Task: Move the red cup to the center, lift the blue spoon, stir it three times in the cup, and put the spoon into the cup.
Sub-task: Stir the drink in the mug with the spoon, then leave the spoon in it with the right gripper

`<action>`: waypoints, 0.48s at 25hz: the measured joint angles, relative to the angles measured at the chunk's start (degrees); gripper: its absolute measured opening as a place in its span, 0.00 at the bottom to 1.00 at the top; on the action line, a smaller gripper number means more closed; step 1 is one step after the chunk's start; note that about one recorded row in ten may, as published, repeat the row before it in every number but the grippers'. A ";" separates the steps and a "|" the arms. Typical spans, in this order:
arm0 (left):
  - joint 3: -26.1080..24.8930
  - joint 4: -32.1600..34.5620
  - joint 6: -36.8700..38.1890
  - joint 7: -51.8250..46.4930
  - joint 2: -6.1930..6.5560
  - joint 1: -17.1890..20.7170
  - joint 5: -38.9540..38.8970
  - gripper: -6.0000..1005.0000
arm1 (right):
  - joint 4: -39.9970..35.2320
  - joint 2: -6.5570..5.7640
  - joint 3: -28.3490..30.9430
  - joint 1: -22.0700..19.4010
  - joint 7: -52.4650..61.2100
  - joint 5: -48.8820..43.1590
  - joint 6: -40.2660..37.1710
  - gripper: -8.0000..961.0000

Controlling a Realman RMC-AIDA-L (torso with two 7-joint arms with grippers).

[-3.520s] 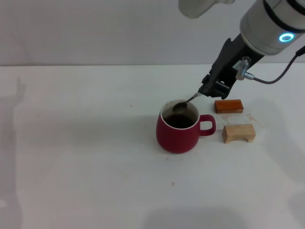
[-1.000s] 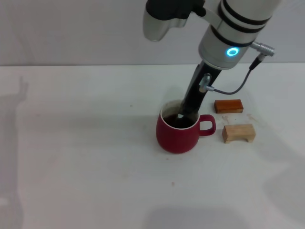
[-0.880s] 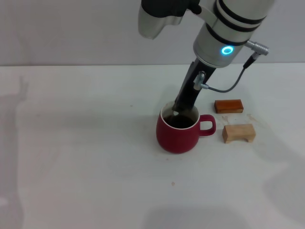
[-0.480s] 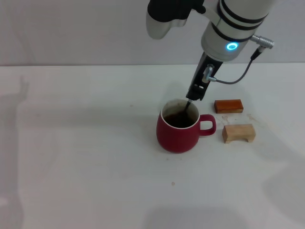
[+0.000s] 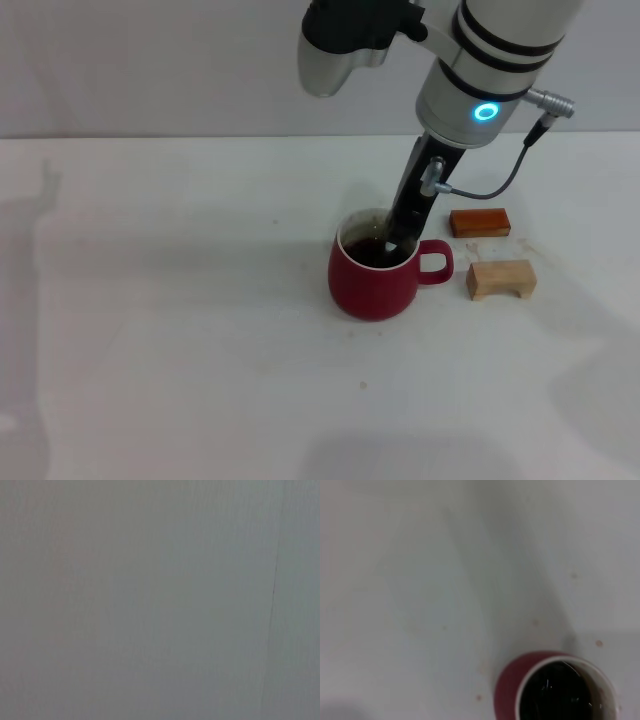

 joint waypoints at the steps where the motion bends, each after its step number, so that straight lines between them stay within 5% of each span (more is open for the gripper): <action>1: 0.00 0.00 0.03 0.00 0.00 0.01 0.00 0.86 | 0.06 0.00 0.04 0.03 -0.14 0.33 -0.01 0.15; 12: 0.00 -0.47 0.04 0.00 0.00 -0.12 0.00 0.86 | -0.52 -0.06 0.16 0.14 0.70 -4.26 -6.54 0.15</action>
